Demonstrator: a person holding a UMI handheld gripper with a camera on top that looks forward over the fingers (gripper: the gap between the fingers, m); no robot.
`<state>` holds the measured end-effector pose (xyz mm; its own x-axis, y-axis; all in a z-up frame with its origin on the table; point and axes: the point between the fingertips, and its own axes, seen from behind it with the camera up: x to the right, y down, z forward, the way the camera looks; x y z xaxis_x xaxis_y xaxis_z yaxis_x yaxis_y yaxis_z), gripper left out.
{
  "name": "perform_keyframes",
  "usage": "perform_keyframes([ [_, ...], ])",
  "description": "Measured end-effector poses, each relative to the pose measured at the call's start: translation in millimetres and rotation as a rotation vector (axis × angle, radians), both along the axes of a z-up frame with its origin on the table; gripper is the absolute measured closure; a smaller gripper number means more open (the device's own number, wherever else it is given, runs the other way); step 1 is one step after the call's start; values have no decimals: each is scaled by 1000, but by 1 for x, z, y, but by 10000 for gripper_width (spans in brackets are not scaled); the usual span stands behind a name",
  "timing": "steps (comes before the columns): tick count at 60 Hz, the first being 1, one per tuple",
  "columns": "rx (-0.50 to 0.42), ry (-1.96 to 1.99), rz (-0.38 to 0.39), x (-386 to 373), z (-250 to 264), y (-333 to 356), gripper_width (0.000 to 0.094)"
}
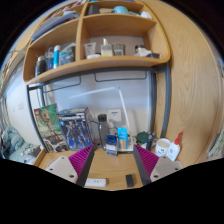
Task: Unplug charger
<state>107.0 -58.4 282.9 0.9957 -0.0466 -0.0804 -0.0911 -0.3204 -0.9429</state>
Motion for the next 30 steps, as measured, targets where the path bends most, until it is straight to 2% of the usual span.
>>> perform_keyframes([
  [7,28,-9,5,-28,16,-40,145],
  [22,-66,9,58,-99,-21,-118,143],
  [30,-81,-22,87,-121,-32,-143,140],
])
